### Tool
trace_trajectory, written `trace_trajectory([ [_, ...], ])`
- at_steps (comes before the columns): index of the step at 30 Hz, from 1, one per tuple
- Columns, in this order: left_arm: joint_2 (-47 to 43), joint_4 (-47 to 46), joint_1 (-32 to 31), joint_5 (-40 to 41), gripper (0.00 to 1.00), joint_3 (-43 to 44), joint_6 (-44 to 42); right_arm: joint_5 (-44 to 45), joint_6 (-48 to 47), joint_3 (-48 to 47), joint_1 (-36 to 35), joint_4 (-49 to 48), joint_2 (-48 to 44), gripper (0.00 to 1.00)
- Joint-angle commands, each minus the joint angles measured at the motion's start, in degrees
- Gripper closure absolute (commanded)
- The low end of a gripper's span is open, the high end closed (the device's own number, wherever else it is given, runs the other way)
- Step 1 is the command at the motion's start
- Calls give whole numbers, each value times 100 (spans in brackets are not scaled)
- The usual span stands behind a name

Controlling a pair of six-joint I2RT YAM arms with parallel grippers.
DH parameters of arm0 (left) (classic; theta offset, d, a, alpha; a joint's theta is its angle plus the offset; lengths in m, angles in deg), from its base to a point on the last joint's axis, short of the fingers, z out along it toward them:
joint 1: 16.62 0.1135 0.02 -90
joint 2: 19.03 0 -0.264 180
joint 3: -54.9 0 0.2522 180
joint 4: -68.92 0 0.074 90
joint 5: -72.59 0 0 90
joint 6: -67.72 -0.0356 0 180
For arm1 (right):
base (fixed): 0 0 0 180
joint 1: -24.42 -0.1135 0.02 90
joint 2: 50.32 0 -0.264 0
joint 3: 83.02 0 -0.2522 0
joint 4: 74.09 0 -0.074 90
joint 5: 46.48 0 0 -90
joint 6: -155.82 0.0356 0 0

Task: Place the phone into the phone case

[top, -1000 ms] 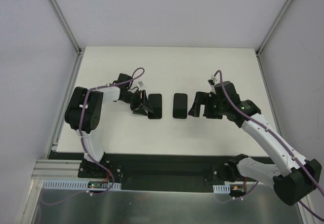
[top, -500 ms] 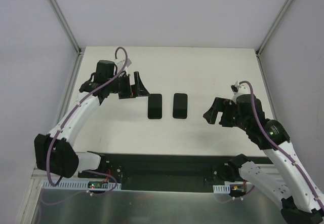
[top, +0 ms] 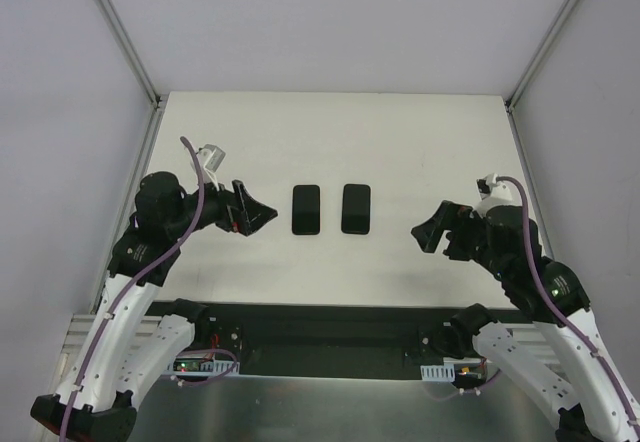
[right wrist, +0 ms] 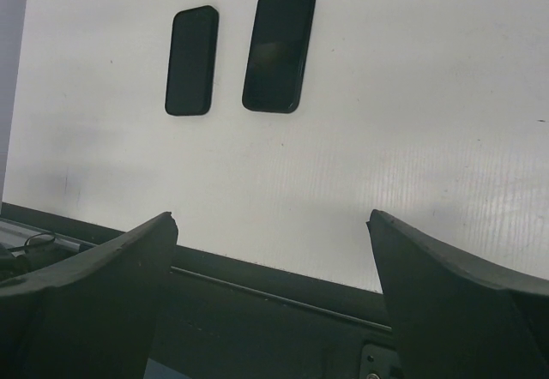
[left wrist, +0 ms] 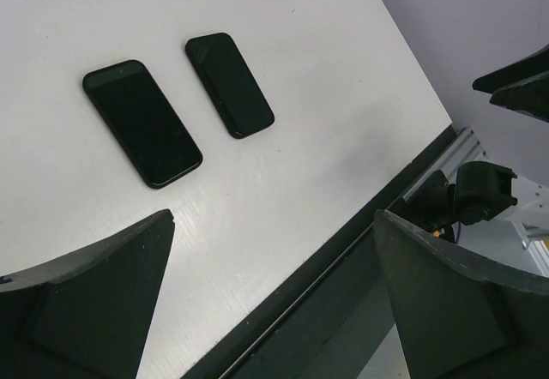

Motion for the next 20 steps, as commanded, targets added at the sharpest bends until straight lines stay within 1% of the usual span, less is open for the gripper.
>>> trace_trajectory([
  [1,-243,-344,-18,220,1,-192,-240,135,-34,-5,-28,-174,-46,4],
  [20,-191,-352,-18,9,1,19,-223,-146,-60,12,-19,-437,69,4],
])
